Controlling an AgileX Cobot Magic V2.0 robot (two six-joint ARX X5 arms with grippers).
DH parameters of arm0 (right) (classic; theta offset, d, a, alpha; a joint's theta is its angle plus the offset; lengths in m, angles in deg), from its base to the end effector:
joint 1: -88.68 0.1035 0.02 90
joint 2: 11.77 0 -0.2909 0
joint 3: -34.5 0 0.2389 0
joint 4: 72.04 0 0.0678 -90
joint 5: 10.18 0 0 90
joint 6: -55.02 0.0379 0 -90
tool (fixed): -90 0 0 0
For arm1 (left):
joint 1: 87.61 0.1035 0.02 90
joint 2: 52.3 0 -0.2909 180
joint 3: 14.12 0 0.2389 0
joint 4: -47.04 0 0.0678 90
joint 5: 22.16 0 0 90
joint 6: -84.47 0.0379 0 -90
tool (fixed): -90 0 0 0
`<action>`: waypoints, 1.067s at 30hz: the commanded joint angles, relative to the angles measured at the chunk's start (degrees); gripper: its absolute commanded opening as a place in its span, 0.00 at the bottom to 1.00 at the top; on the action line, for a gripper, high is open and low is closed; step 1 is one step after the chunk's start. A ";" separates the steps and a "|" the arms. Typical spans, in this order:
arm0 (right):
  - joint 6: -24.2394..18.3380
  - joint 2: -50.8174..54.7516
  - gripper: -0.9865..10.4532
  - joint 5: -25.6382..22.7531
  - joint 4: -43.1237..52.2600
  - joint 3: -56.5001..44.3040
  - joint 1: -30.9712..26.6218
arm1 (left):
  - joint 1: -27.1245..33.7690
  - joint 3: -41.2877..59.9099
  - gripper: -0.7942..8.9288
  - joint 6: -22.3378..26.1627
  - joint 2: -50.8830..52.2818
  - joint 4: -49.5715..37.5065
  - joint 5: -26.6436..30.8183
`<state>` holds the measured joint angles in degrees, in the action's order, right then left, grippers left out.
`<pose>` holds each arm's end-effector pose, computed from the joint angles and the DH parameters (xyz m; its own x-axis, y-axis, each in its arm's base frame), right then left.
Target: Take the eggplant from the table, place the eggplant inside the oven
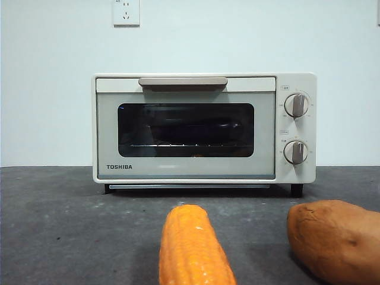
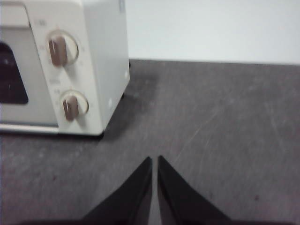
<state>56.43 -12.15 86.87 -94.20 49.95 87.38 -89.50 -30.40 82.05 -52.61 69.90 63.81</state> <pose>0.0645 0.0032 0.1545 0.9874 0.1004 -0.1225 -0.0962 0.9946 0.0396 0.0635 -0.0048 0.1581 0.9875 -0.1029 -0.1197 0.0975 0.9940 -0.0503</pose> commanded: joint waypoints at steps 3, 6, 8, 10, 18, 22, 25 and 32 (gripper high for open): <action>1.29 0.15 0.09 0.00 -1.57 -0.31 -0.07 | 0.11 1.46 0.09 0.28 0.09 -0.59 0.02; 1.29 0.17 0.09 0.02 -1.40 -0.28 -0.07 | 0.11 1.46 0.09 0.28 0.09 -0.59 0.02; 1.29 0.17 0.09 0.02 -1.40 -0.28 -0.07 | 0.11 1.46 0.09 0.28 0.09 -0.59 0.02; 1.29 0.17 0.09 0.00 -1.40 -0.28 -0.07 | 0.11 1.46 0.09 0.28 0.09 -0.59 0.02; 1.29 0.17 0.09 0.02 -1.40 -0.28 -0.04 | 0.11 1.46 0.09 0.28 0.09 -0.59 0.02; 1.29 0.17 0.09 0.02 -1.40 -0.28 -0.04 | 0.11 1.46 0.09 0.28 0.09 -0.59 0.02; 1.29 0.17 0.09 0.02 -1.40 -0.28 -0.04 | 0.11 1.46 0.09 0.28 0.09 -0.59 0.02; 1.29 0.17 0.09 0.02 -1.40 -0.28 -0.04 | 0.11 1.46 0.09 0.28 0.09 -0.59 0.02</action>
<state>56.99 -12.17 86.89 -95.73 49.95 87.38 -89.50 -30.40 82.05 -52.61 69.90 63.81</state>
